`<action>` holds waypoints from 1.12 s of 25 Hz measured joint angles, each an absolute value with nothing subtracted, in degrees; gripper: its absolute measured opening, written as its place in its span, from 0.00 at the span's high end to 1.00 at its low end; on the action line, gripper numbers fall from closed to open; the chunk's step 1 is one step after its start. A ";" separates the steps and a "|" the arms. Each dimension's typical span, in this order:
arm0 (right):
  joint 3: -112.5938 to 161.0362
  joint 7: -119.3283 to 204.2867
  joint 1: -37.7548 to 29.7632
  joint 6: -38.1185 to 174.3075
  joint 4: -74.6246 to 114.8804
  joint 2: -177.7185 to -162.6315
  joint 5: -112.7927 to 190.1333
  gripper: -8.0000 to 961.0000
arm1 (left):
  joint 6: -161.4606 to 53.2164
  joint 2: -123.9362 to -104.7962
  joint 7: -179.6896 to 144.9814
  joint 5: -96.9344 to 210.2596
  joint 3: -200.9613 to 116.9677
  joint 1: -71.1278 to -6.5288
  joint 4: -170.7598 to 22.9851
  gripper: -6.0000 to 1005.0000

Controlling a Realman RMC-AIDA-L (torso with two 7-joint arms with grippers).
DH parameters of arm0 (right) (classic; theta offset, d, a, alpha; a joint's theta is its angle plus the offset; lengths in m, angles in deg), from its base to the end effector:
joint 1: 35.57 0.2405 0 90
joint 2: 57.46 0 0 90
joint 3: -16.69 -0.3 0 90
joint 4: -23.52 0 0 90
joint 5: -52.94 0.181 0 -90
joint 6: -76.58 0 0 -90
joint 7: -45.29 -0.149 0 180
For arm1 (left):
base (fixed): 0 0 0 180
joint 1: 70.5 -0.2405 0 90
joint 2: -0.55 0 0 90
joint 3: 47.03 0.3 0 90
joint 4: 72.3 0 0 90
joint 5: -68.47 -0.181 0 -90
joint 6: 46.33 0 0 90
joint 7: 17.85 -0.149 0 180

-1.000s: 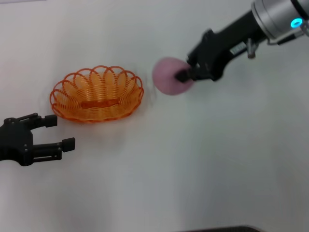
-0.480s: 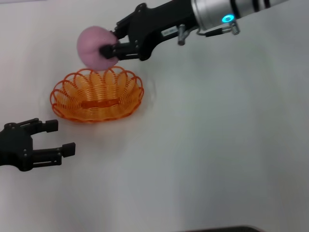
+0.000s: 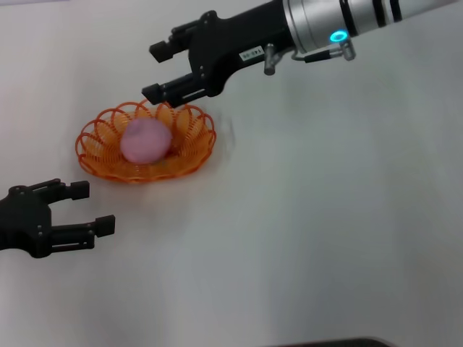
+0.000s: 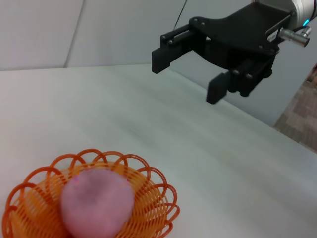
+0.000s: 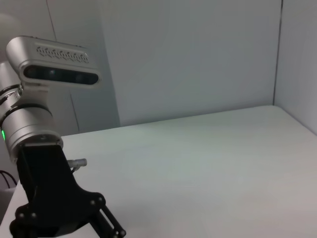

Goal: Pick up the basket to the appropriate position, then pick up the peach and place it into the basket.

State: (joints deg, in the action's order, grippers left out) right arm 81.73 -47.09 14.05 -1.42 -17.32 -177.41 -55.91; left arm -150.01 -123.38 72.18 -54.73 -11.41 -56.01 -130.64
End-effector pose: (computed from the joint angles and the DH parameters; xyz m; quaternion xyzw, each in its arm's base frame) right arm 0.1339 0.3914 -0.0754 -0.9833 0.0796 0.1593 0.0364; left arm -0.3181 0.2335 -0.0102 -0.9232 -0.3129 -0.1970 0.1046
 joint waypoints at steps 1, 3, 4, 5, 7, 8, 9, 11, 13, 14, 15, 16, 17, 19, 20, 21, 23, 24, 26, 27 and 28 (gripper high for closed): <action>81.67 -47.08 13.64 -1.59 -17.38 -177.36 -55.89 0.25 | -149.96 -123.38 72.18 -54.74 -11.42 -56.00 -130.64 0.10; 81.52 -47.08 12.53 -2.23 -18.07 -177.26 -55.86 0.21 | -149.84 -123.38 72.17 -54.75 -11.45 -55.98 -130.65 0.10; 81.40 -47.10 11.80 -2.68 -18.63 -177.23 -55.84 0.19 | -149.82 -123.38 72.18 -54.75 -11.47 -55.96 -130.66 0.10; 81.20 -47.20 10.79 -3.16 -19.40 -177.16 -55.83 0.17 | -149.80 -123.38 72.21 -54.75 -11.53 -55.94 -130.71 0.10; 80.73 -47.47 8.37 -4.41 -21.59 -177.08 -55.74 0.13 | -149.76 -123.38 72.31 -54.69 -11.79 -55.90 -130.84 0.10; 80.22 -47.58 6.66 -5.23 -23.01 -177.06 -55.75 0.11 | -149.73 -123.35 72.33 -54.60 -12.09 -55.90 -130.93 0.10; 79.44 -47.67 4.96 -6.51 -24.28 -177.05 -55.71 0.09 | -149.74 -123.36 72.34 -54.52 -12.37 -55.85 -130.95 0.10; 77.08 -47.69 1.67 -9.46 -25.90 -176.99 -55.70 0.05 | -149.71 -123.26 72.38 -54.37 -13.49 -55.72 -131.01 0.10; 74.05 -47.35 -1.53 -13.15 -26.41 -176.71 -55.73 0.03 | -149.81 -123.21 72.42 -54.32 -14.68 -55.68 -131.01 0.10; 73.06 -47.23 -2.75 -14.51 -26.38 -176.45 -55.76 0.03 | -149.85 -123.20 72.43 -54.29 -15.26 -55.67 -130.98 0.10; 71.98 -47.06 -4.38 -16.16 -26.27 -176.02 -55.90 0.03 | -149.83 -123.20 72.44 -54.28 -15.75 -55.67 -130.93 0.10; 71.31 -46.82 -5.94 -17.32 -26.20 -175.47 -56.04 0.03 | -149.70 -123.20 72.43 -54.27 -16.20 -55.67 -130.82 0.10; 70.76 -46.05 -7.41 -18.05 -26.11 -174.91 -56.15 0.03 | -149.59 -123.20 72.42 -54.27 -16.46 -55.66 -130.74 0.10; 69.70 -43.28 -10.00 -18.40 -25.58 -174.20 -56.25 0.03 | -149.38 -123.17 72.39 -54.25 -16.65 -55.68 -130.65 0.10; 68.86 -40.71 -11.19 -18.08 -24.91 -174.00 -56.24 0.03 | -149.32 -123.15 72.39 -54.25 -16.68 -55.70 -130.62 0.10; 68.07 -38.20 -12.12 -17.79 -24.08 -173.99 -56.29 0.03 | -149.23 -123.13 72.39 -54.24 -16.69 -55.69 -130.60 0.10; 66.05 -32.14 -13.50 -16.99 -21.78 -174.14 -56.30 0.03 | -149.05 -123.12 72.40 -54.24 -16.70 -55.65 -130.58 0.10; 65.36 -29.77 -13.83 -16.90 -20.77 -174.32 -56.31 0.03 | -148.95 -123.11 72.42 -54.24 -16.70 -55.61 -130.54 0.10; 64.28 -26.48 -14.26 -16.76 -18.83 -174.59 -56.31 0.03 | -148.87 -123.11 72.49 -54.28 -16.73 -55.60 -130.40 0.10; 63.96 -25.53 -14.29 -16.74 -18.03 -174.63 -56.31 0.03 | -148.86 -123.11 72.51 -54.29 -16.73 -55.63 -130.30 0.10; 63.75 -25.01 -14.29 -16.73 -17.39 -174.65 -56.31 0.03 | -148.86 -123.11 72.53 -54.30 -16.74 -55.67 -130.26 0.10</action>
State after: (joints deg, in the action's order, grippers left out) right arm 63.75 -25.01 -14.29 -16.73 -17.39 -174.65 -56.31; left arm -148.86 -123.11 72.53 -54.30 -16.74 -55.67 -130.26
